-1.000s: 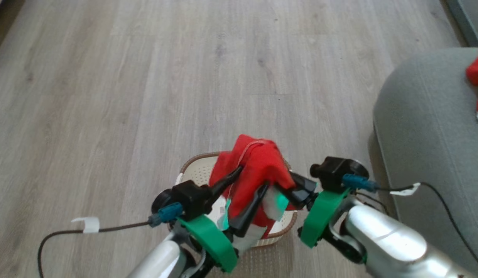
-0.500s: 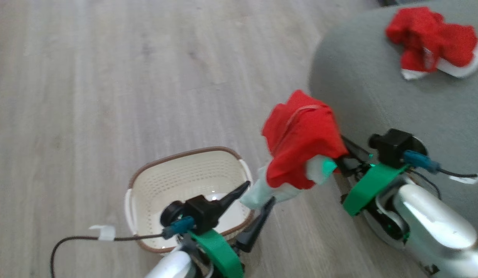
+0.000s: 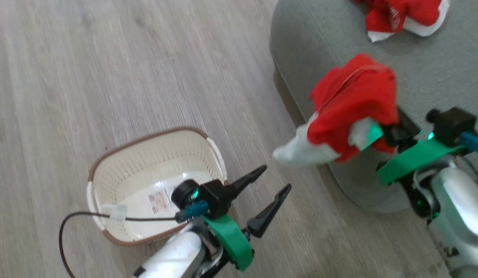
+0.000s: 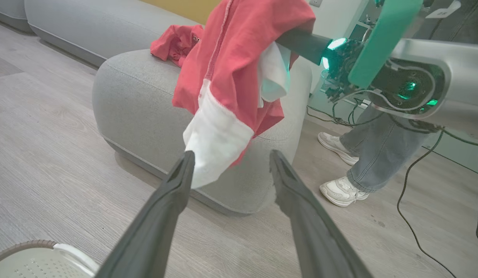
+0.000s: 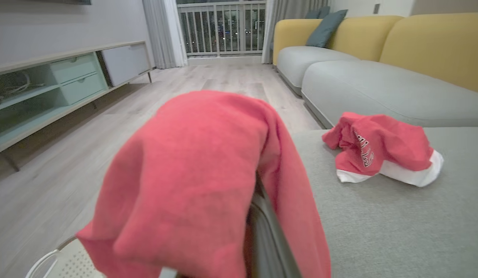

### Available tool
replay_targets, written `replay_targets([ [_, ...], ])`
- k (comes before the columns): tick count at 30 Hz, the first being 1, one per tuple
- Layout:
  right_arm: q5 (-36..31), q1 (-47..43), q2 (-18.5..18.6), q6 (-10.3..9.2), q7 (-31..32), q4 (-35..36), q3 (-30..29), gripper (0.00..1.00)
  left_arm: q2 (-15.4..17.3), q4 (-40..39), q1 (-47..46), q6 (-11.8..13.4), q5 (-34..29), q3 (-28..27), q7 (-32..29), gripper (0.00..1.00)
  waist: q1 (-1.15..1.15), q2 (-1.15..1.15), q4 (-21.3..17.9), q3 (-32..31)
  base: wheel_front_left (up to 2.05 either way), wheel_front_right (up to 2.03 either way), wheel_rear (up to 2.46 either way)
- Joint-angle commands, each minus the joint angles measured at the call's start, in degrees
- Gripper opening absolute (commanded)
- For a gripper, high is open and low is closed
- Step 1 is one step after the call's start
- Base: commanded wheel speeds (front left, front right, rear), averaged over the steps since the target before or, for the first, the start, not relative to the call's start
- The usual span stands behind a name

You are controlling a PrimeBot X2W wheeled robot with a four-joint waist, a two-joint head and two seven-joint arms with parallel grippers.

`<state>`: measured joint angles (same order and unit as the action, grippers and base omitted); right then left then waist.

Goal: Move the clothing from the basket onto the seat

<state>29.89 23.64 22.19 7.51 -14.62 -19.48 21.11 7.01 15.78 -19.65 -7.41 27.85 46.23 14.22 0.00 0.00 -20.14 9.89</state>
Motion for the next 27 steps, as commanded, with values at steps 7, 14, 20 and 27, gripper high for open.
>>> replay_targets([
  [7, -6.9, 16.0, -2.8, -0.02, -0.4, 0.6, -13.6, 0.0, 1.8, -1.5, -8.1, -0.1, -1.6, -0.2, 0.8, 1.0, 0.0, 0.0, 4.4, 15.3, 0.0, 0.0, 0.0],
  [14, -13.8, 33.3, 0.7, -0.02, -0.4, -6.4, -26.8, 0.0, 3.6, -1.3, -11.5, -0.1, -2.5, 0.5, 0.8, 1.0, 0.0, 0.0, 6.9, 24.4, 0.0, 0.0, 0.0],
  [20, -17.9, 47.7, 7.0, -0.02, 0.0, -17.2, -41.4, 0.0, 4.4, -1.6, -13.7, -0.1, -3.5, 2.3, 0.8, 1.0, 0.0, 0.0, 8.9, 31.2, 0.0, 0.0, 0.0],
  [27, -23.3, 50.0, 13.3, -0.02, 0.0, -30.5, -59.6, 0.0, 6.2, -1.9, -14.5, 0.3, -4.0, 1.5, 0.8, 1.0, 0.0, 0.0, 9.1, 36.8, 0.0, 0.0, 0.0],
])
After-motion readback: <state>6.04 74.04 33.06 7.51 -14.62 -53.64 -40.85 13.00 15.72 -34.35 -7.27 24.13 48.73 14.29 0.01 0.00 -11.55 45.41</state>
